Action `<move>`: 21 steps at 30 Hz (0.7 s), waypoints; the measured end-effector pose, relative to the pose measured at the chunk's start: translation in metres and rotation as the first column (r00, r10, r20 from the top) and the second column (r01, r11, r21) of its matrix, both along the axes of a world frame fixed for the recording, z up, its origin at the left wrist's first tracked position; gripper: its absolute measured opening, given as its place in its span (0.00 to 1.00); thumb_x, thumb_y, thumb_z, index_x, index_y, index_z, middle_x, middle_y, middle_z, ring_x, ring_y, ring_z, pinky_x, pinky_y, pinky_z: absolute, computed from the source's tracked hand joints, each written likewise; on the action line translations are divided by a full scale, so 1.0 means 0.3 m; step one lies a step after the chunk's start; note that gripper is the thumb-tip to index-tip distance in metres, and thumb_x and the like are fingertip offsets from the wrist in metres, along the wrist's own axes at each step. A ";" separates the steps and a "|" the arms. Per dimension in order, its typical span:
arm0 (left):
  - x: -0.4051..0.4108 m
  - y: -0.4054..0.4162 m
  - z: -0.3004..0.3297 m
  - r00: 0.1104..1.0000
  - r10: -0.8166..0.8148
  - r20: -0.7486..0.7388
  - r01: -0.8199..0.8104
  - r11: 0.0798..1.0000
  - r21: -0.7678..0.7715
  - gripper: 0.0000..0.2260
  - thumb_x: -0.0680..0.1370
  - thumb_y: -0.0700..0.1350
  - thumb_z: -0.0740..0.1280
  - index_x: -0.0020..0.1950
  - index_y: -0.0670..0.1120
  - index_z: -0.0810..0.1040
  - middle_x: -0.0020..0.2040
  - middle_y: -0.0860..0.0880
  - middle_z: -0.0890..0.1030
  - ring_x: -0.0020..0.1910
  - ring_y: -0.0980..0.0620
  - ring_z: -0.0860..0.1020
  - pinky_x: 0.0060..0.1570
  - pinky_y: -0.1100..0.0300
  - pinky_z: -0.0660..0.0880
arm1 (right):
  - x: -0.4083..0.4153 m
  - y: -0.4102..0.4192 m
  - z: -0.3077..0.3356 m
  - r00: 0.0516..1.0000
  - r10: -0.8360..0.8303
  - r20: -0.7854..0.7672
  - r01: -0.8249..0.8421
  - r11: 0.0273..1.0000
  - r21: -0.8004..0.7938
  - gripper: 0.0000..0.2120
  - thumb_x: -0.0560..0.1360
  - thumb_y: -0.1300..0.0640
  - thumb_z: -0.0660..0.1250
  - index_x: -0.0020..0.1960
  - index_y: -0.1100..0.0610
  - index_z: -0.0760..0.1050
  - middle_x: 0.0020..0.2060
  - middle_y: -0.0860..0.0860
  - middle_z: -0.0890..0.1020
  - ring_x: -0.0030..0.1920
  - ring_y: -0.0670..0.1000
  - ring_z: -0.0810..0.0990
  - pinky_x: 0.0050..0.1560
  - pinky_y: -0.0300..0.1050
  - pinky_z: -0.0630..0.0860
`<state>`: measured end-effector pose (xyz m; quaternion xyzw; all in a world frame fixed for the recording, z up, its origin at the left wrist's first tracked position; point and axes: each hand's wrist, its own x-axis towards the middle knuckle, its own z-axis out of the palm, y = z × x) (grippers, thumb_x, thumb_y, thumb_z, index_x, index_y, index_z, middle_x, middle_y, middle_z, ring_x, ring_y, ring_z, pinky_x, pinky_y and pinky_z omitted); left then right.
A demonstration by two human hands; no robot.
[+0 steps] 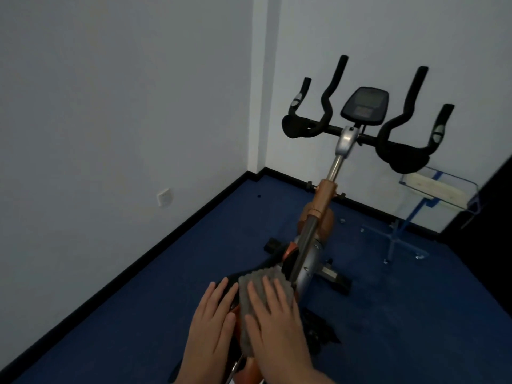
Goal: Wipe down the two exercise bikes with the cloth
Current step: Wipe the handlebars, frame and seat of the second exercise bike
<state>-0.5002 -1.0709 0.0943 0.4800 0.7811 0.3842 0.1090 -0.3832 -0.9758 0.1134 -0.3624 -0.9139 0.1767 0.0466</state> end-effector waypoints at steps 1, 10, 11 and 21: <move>-0.001 -0.003 0.004 1.000 -0.008 -0.010 0.008 1.000 -0.013 0.22 0.79 0.61 0.45 0.73 0.62 0.58 0.76 0.65 0.54 0.76 0.65 0.45 0.71 0.70 0.43 | 0.012 0.015 -0.001 1.000 0.015 -0.006 -0.015 1.000 -0.003 0.26 0.81 0.41 0.43 0.77 0.41 0.39 0.75 0.41 0.36 0.72 0.43 0.27 0.73 0.46 0.32; -0.001 0.001 0.061 0.994 0.005 -0.107 -0.020 0.990 -0.136 0.21 0.80 0.59 0.44 0.73 0.63 0.58 0.73 0.65 0.55 0.75 0.63 0.50 0.76 0.58 0.49 | 0.009 -0.066 -0.011 0.907 -0.335 -0.256 0.290 0.937 -0.196 0.26 0.81 0.40 0.48 0.77 0.40 0.45 0.74 0.35 0.38 0.75 0.40 0.37 0.74 0.38 0.42; -0.013 0.009 0.069 0.990 0.003 -0.138 -0.021 0.991 -0.135 0.21 0.82 0.59 0.44 0.73 0.61 0.62 0.72 0.63 0.60 0.74 0.61 0.55 0.75 0.54 0.54 | 0.034 -0.109 -0.027 0.909 -0.327 -0.258 0.280 0.938 -0.204 0.28 0.79 0.38 0.46 0.75 0.38 0.40 0.73 0.34 0.34 0.74 0.39 0.34 0.72 0.37 0.38; -0.038 0.233 0.119 0.972 0.149 -0.183 -0.180 0.969 -0.167 0.08 0.81 0.54 0.54 0.50 0.54 0.71 0.48 0.57 0.73 0.48 0.57 0.68 0.45 0.59 0.71 | -0.039 0.016 0.064 0.855 -0.490 -0.171 0.402 0.833 -0.379 0.32 0.82 0.42 0.51 0.78 0.46 0.38 0.78 0.43 0.47 0.75 0.47 0.55 0.69 0.43 0.64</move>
